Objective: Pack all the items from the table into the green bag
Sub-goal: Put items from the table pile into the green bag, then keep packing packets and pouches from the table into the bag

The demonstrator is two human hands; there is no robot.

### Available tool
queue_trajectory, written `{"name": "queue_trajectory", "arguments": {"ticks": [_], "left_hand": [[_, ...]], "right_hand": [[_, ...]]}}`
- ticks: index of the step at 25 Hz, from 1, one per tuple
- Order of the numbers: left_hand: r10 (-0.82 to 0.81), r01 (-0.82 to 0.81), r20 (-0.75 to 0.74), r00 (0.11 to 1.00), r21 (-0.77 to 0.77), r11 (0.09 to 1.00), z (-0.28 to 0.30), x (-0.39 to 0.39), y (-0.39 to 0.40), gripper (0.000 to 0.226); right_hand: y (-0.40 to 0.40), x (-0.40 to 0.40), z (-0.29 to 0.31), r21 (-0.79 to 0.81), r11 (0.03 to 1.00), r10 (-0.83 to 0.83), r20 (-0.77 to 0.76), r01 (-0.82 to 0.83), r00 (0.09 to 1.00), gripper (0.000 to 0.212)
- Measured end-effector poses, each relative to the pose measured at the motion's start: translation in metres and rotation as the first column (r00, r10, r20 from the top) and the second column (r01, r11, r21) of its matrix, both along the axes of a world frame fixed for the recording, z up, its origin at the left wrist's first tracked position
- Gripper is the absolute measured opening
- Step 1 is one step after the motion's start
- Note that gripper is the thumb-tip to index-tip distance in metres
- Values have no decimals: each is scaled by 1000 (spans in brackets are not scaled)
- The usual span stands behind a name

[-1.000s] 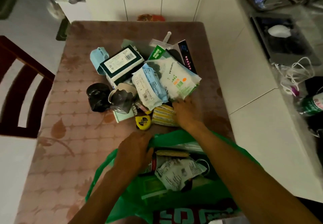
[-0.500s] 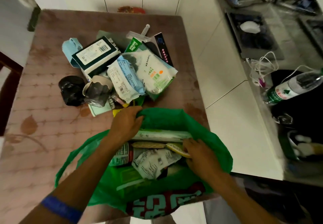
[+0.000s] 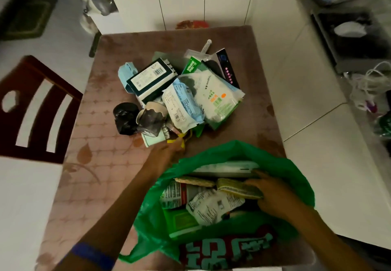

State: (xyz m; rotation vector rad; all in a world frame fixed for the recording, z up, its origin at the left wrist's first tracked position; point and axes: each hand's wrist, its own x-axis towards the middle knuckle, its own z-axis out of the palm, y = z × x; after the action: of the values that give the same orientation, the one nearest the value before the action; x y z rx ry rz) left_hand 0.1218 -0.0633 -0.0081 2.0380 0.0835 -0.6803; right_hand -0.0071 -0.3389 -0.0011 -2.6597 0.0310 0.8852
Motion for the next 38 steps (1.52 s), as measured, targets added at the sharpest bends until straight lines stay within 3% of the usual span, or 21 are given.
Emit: {"name": "queue_trajectory", "arguments": {"ticks": [1, 3, 4, 6, 8, 10, 13, 16, 19, 21, 23, 26, 29, 32, 34, 36, 38], "left_hand": [[4, -25, 145, 989, 145, 989, -16, 15, -3, 38], [-278, 164, 215, 936, 433, 887, -51, 34, -10, 53], [-390, 239, 190, 901, 533, 812, -71, 40, -13, 64], [-432, 226, 186, 882, 639, 736, -107, 46, -18, 69], [-426, 132, 270, 863, 693, 708, -120, 46, -20, 65], [-370, 117, 304, 878, 612, 782, -112, 42, -14, 59], [-145, -55, 485, 862, 374, 926, -73, 28, -2, 27], [-8, -187, 600, 800, 261, 947, -7, 2, 5, 37], [82, -96, 493, 866, 1, 995, 56, -31, -11, 52], [-46, 105, 275, 960, -203, 974, 63, -61, -48, 47], [-225, 252, 133, 965, -253, 934, 43, -91, -94, 43], [-477, 486, 110, 872, -72, 871, -3, -108, -143, 45], [-646, 645, 257, 719, 101, 758, -14, -106, -150, 46], [-479, 445, 581, 658, 213, 870, 7, -98, -105, 31], [-443, 213, 700, 560, 395, 894, 18, -86, -52, 25], [-524, 107, 578, 625, 602, 791, 14, -70, 2, 36], [-610, 191, 353, 710, 736, 649, 4, -57, 38, 46]], "right_hand": [[-5, -2, 11, -135, 990, 35, 1, -35, 999, 51], [-11, -10, 28, -334, 938, 63, -109, -96, 992, 64], [-14, -15, 33, -353, 931, 29, -191, -96, 981, 67], [-20, -20, 44, -319, 947, -58, -283, -37, 957, 62], [-21, -21, 57, -306, 952, -66, -229, -8, 971, 51], [-20, -25, 63, -351, 935, 25, -104, -61, 994, 61], [-24, -34, 59, -326, 936, 114, -76, -133, 991, 99], [-31, -35, 51, -324, 933, 137, -76, -154, 988, 111], [-30, -34, 51, -318, 935, 163, -12, -159, 986, 113], [-31, -37, 57, -359, 917, 172, -33, -173, 984, 112], [-32, -43, 59, -377, 909, 177, -40, -179, 983, 112], [-33, -42, 64, -354, 924, 155, -5, -146, 988, 106], [-36, -33, 63, -313, 945, 100, 9, -92, 995, 99], [-33, -24, 68, -278, 960, 35, -20, -40, 999, 98], [-20, -15, 83, -289, 956, 60, 59, -40, 997, 74], [6, 8, 95, -138, 989, -10, 282, 51, 959, 42], [49, 53, 95, 199, 968, -231, 446, 156, 865, 33]]}}
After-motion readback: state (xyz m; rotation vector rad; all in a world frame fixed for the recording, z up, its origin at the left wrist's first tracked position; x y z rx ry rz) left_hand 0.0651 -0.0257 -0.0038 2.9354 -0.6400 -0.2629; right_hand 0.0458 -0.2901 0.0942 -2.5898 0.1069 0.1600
